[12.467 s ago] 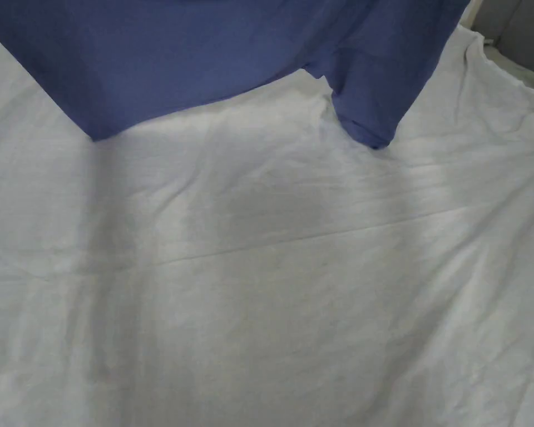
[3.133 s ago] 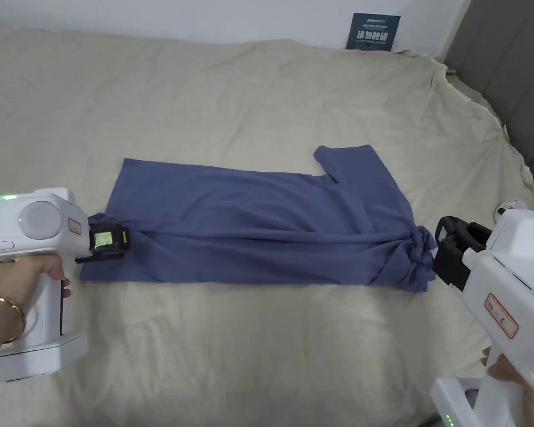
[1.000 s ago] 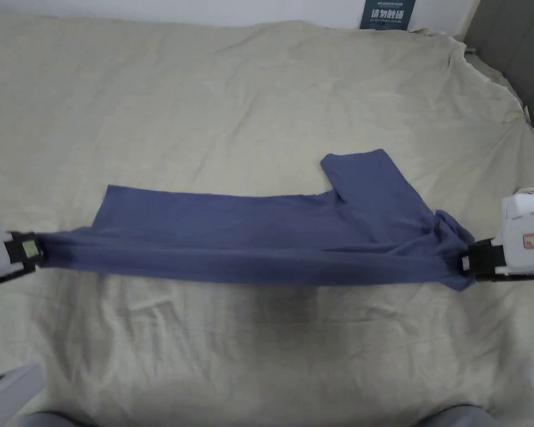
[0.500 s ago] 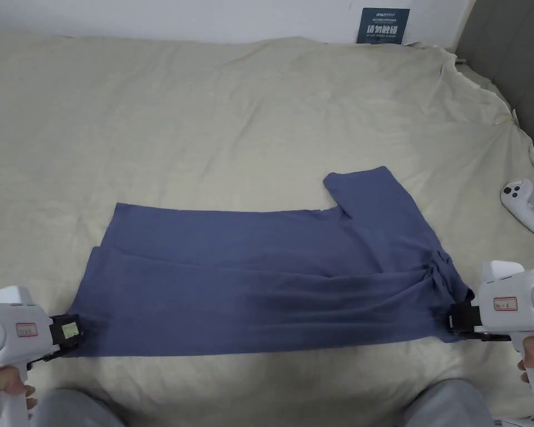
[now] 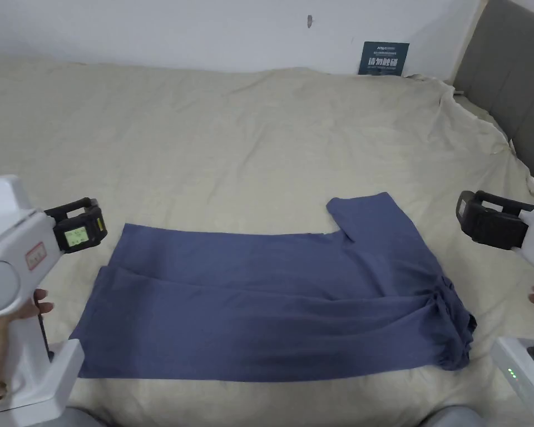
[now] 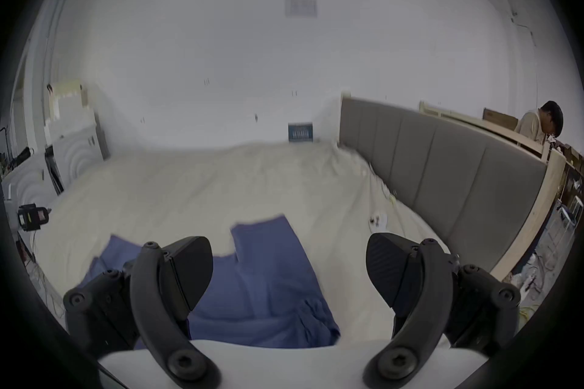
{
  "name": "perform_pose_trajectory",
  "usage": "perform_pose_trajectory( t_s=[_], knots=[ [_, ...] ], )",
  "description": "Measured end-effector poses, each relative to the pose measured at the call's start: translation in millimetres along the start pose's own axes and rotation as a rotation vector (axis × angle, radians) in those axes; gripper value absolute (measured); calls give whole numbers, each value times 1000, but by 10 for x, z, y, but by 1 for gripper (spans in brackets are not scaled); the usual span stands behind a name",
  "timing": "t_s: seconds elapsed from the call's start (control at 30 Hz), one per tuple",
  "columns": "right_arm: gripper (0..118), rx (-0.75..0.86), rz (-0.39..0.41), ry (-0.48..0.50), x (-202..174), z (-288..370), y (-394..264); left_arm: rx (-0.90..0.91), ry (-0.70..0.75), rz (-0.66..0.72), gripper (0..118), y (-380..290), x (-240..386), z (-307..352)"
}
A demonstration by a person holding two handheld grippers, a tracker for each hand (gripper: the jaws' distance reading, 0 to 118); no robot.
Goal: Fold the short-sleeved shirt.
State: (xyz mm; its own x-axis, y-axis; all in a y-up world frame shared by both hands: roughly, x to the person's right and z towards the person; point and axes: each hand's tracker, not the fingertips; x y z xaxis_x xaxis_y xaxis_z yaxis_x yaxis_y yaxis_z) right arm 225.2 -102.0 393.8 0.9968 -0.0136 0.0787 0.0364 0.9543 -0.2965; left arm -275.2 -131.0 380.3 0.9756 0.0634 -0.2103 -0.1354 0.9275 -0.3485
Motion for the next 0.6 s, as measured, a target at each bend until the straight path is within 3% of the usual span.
perform_pose_trajectory(
  t_s=[0.03,0.1,0.17,0.2,0.23,0.3,0.33,0.37,0.6],
  knots=[
    [101,21,-8,8,-42,28,-5,18,1,-19,100,-15,52,-1],
    [97,28,-17,10,-114,49,-53,50,-10,-45,77,-40,145,39],
    [70,33,-10,5,-191,84,-123,54,-30,-40,56,-76,191,46],
    [62,35,-8,6,-215,101,-156,57,-51,-28,56,-85,197,57],
    [62,37,-13,9,-225,87,-198,52,-92,-15,53,-87,200,67],
    [11,40,-48,8,-249,90,-262,44,-88,-28,28,-113,229,54],
    [1,46,-60,1,-244,80,-298,44,-79,-52,14,-128,253,51],
    [0,48,-63,14,-236,76,-313,48,-76,-68,0,-143,261,48],
    [0,20,-33,43,-297,9,-285,-2,-79,-80,0,-161,331,-70]
  ],
)
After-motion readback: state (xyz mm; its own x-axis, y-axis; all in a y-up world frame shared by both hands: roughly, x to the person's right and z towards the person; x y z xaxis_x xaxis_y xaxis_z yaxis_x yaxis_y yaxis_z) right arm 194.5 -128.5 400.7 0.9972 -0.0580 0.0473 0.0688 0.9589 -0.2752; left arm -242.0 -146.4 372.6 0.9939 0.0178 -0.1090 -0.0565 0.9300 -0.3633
